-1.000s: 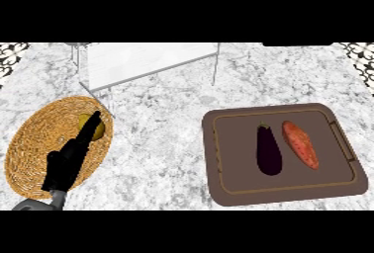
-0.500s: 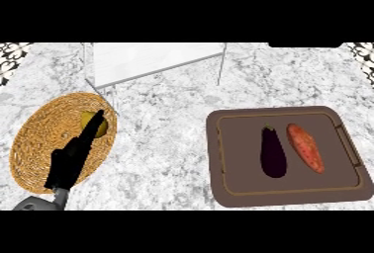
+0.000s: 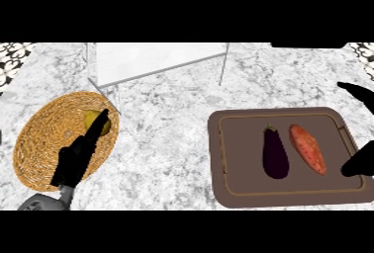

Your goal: Pick the sweet potato from the tray and place it in the tiered shelf

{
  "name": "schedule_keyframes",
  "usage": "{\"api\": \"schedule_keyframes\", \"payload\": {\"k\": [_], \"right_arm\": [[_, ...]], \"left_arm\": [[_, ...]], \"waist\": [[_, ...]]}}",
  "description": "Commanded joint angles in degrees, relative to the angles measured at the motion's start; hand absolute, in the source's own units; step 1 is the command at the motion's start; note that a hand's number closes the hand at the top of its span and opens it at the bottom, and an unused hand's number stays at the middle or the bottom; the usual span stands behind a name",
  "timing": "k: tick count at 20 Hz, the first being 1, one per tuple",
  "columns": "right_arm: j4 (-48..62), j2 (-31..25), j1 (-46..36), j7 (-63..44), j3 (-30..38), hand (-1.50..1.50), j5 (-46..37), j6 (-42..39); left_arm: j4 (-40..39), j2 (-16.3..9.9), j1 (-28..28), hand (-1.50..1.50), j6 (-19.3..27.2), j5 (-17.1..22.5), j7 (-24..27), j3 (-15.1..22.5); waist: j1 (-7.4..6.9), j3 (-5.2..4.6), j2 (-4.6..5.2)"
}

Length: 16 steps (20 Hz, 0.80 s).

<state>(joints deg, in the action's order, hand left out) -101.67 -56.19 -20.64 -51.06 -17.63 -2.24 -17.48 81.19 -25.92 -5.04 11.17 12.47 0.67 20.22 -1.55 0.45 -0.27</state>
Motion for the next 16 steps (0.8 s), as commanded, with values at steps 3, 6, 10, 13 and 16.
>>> {"api": "schedule_keyframes", "payload": {"k": [3,6,10,13,16], "right_arm": [[5.08,9.08,-6.46,-10.36,-6.22,-1.5,-2.96,-2.26],[1.64,11.39,-3.11,-14.24,-9.65,-1.5,-5.3,-0.39],[5.11,11.32,-8.58,-15.97,-6.99,-1.5,-2.96,-4.73],[4.48,10.61,-5.77,-14.57,-8.92,-1.5,-7.93,-2.38],[1.6,9.82,-2.8,-14.98,-9.53,-1.5,-10.2,-1.5]], "left_arm": [[-2.47,2.16,0.98,0.0,-1.81,0.16,-2.2,1.01],[-0.21,1.74,2.79,0.0,-0.67,-0.19,-3.42,0.24],[-5.81,2.04,1.44,0.0,-3.2,0.16,0.28,-2.02],[-3.49,2.42,3.16,0.0,-2.7,-0.53,-0.32,-1.51],[-2.0,2.02,3.97,0.0,-3.11,-0.56,-1.27,-1.93]], "waist": [[0.1,-0.51,0.57],[0.87,-0.48,0.21],[1.11,-0.55,0.39],[1.24,-0.5,0.25],[1.64,-0.49,0.13]]}}
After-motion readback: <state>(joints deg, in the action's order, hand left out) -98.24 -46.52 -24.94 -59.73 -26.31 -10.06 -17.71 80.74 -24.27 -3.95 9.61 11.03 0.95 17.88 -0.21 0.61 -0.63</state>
